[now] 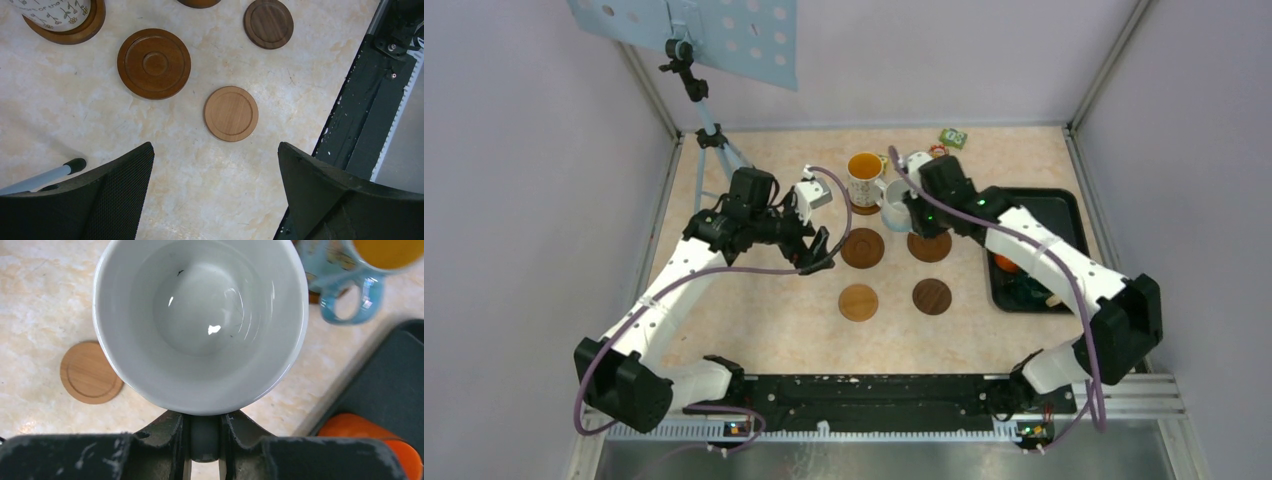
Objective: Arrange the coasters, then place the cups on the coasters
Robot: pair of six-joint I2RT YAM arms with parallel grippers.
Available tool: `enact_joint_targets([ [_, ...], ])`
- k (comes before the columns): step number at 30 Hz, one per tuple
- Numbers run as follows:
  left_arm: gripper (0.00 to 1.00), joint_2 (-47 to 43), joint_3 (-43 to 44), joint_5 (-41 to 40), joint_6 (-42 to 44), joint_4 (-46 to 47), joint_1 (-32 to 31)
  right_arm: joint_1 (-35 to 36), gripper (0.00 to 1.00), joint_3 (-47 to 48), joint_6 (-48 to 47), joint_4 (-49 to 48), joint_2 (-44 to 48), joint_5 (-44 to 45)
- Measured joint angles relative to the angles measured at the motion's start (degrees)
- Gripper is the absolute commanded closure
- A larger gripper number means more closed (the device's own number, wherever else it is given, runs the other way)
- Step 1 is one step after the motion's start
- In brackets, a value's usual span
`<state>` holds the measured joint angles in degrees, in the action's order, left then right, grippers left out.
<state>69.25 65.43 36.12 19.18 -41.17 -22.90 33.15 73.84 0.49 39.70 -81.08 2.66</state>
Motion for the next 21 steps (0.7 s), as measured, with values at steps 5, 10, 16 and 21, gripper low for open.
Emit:
enact_joint_targets([
  [5,0.01,0.37,0.02,-0.83,-1.29,0.7,0.0,8.5,1.0,0.0,3.96,-4.68,-4.81,4.59],
  [10,0.01,0.37,0.26,-2.23,-1.53,0.52,0.0,10.88,1.0,0.13,8.39,-9.44,-8.57,7.41],
  [16,0.01,0.11,0.59,-3.74,-1.55,0.44,0.0,14.95,1.0,0.2,11.82,-13.11,-14.82,12.2],
  [21,0.01,0.0,0.96,-4.04,-1.55,0.39,0.13,17.46,1.0,0.2,13.68,-14.23,-18.23,14.25],
])
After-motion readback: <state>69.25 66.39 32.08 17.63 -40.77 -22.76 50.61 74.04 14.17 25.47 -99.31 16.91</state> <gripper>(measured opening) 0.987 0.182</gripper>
